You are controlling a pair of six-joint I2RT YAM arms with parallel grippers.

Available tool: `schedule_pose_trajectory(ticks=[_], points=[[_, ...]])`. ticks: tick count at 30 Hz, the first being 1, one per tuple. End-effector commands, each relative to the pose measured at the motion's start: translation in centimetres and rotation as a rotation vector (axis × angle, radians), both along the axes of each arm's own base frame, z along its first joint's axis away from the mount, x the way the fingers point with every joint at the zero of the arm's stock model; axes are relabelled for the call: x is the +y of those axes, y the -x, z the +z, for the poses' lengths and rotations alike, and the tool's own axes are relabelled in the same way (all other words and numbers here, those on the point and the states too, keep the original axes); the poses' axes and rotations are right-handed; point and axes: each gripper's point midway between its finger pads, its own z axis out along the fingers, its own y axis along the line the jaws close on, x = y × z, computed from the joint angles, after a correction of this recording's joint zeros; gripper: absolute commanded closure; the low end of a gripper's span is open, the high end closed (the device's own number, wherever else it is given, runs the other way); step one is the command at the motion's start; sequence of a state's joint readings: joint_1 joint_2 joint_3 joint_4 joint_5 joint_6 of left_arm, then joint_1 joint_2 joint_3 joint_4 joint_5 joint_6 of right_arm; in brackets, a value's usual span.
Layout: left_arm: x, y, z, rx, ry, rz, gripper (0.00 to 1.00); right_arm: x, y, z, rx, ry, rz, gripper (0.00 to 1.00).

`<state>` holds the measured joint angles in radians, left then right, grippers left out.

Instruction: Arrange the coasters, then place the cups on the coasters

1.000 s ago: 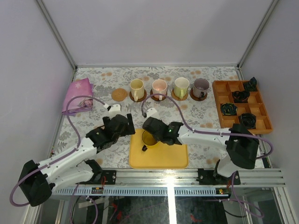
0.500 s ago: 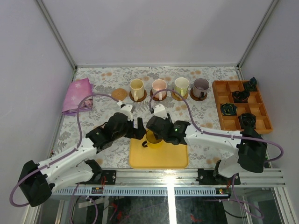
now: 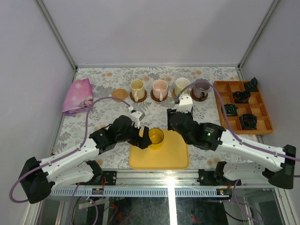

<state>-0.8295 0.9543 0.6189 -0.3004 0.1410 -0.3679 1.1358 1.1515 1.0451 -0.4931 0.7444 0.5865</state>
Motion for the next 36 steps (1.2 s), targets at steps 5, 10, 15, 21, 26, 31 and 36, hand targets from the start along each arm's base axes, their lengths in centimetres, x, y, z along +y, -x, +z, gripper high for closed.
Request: schedule_pose_trajectory(ticks=[5,10,15,21,26,31,36], points=[[-1.4,1.1,-2.9,0.047,-0.163,-0.065,0.12,-3.8,-0.4,2.5,-0.112,-0.058,-0.125,0.37],[-2.2,0.5,-4.1,0.014,-0.248,-0.074,0.11,-3.8,-0.1,2.1,-0.102,-0.064,-0.115,0.37],[-2.6,-0.3,-4.3,-0.040,-0.289,-0.066,0.11,-3.4,0.0,1.4,-0.086,-0.061,-0.102,0.37],[-2.8,-0.5,-5.3,-0.038,-0.316,-0.076,0.33,-2.9,-0.1,0.9,-0.075,-0.049,-0.088,0.37],[-2.5,-0.6,-6.1,-0.036,-0.341,-0.068,0.47,-2.6,-0.1,0.8,-0.072,-0.052,-0.080,0.37],[-2.7,-0.6,-6.4,-0.029,-0.337,-0.060,0.56,-2.3,-0.1,0.6,-0.066,-0.048,-0.070,0.37],[-2.5,-0.5,-6.8,-0.033,-0.354,-0.046,0.68,-1.8,-0.2,0.3,-0.057,-0.041,-0.057,0.37]])
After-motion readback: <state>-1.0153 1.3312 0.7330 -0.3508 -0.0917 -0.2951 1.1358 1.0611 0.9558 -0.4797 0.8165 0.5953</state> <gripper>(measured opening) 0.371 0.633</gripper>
